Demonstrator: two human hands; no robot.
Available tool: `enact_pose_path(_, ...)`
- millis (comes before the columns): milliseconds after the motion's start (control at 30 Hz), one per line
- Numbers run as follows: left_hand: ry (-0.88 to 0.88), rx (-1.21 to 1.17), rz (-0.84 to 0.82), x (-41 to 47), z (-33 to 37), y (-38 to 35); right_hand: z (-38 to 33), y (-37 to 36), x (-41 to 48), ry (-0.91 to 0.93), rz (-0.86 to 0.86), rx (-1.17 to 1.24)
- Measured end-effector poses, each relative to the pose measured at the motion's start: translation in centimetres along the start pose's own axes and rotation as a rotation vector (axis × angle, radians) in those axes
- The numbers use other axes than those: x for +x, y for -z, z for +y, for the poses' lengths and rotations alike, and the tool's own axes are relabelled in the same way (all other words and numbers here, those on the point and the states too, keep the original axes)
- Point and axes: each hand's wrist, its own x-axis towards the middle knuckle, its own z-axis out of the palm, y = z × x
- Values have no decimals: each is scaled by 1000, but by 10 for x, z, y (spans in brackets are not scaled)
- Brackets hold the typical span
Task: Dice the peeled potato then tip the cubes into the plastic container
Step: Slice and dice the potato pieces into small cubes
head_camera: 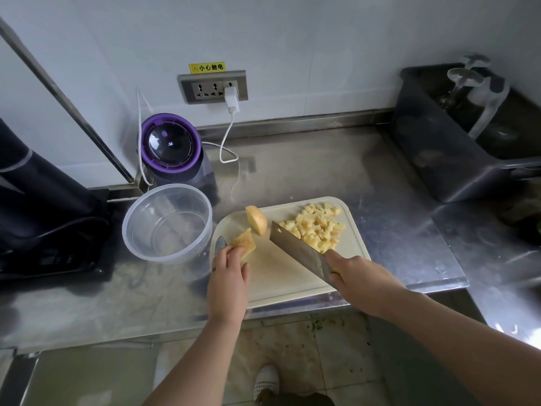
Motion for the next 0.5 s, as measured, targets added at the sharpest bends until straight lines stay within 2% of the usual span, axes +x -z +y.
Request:
enact_pose_path(167,70,8,11,4,6,-2,2,0,-2,1,0,-8)
enact_pose_path(500,-38,26,16,3,-7,-2,1,-2,-4,-1,6,6)
